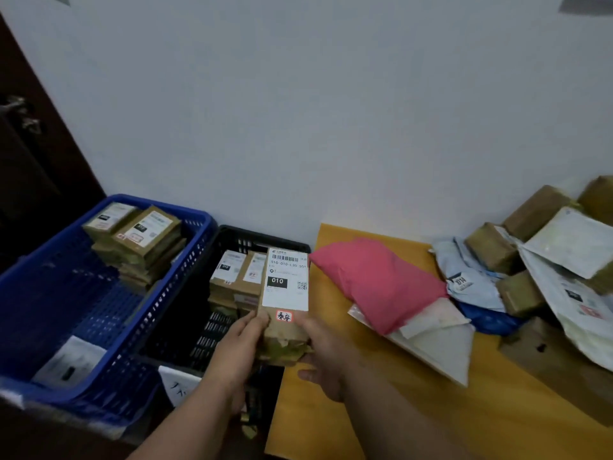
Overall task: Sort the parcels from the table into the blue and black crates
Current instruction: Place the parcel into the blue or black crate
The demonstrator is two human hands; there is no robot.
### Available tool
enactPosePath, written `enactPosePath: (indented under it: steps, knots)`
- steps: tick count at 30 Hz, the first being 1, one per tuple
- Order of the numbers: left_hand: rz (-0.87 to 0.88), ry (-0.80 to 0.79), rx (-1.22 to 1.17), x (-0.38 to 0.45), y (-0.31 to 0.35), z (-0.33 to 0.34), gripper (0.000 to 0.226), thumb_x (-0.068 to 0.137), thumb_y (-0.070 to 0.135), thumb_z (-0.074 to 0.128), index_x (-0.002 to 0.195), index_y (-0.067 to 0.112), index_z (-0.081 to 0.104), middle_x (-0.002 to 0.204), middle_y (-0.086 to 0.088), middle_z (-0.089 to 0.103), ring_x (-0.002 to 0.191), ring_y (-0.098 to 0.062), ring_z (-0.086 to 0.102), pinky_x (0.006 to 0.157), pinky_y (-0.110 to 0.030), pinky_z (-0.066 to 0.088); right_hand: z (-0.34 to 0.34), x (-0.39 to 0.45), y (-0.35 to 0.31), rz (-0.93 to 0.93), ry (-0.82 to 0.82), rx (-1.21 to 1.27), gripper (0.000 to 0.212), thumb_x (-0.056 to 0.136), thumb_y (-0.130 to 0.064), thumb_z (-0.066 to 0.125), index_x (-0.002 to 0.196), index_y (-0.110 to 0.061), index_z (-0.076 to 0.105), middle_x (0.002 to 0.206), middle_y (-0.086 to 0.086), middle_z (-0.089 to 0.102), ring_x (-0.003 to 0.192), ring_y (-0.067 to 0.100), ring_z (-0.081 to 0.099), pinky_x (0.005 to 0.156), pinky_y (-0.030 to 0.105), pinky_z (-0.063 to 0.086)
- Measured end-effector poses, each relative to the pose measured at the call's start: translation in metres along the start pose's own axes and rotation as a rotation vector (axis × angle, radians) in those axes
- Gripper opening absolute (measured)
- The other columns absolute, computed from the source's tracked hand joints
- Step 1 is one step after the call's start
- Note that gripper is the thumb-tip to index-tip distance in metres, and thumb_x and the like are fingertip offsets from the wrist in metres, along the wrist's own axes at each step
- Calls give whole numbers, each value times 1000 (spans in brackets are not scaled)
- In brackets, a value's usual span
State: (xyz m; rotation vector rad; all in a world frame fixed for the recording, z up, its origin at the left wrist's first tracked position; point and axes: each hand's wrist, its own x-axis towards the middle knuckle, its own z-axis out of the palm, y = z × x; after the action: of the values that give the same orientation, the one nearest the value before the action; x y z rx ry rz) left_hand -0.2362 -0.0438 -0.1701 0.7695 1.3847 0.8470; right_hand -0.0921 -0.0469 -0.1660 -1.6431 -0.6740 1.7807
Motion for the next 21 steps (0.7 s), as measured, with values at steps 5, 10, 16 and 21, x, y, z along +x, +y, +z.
enactPosePath:
  steps: [5,10,16,21]
  knots:
    - [-119,70,-26,31,-12,-31,28,99,41,47,113,26,66,99,-5,74,96,-25,67,76,-37,52,35,32,-10,104,-39,-168,42,94,-58,50,125,-29,53,116,-6,63,102,14,59,74,31,45]
    - [-258,158,-36,76,-18,-52,25,101,35,46,110,18,61,104,-12,67,87,-24,61,64,-31,46,57,84,-10,231,-35,-255,56,91,-60,52,135,-27,47,124,-2,56,112,21,54,101,40,46]
    - [-369,175,-73,140,-23,-63,25,100,36,45,113,19,59,108,-14,68,98,-33,65,86,-48,54,65,148,-28,309,-57,-290,53,96,-56,46,139,-24,46,121,-2,58,100,18,53,96,38,45]
    - [-427,173,-58,176,-22,-67,20,102,33,44,108,22,59,105,-8,68,96,-25,64,69,-33,49,68,189,-36,310,-43,-347,44,101,-49,44,134,-22,51,92,-8,58,75,8,53,56,22,40]
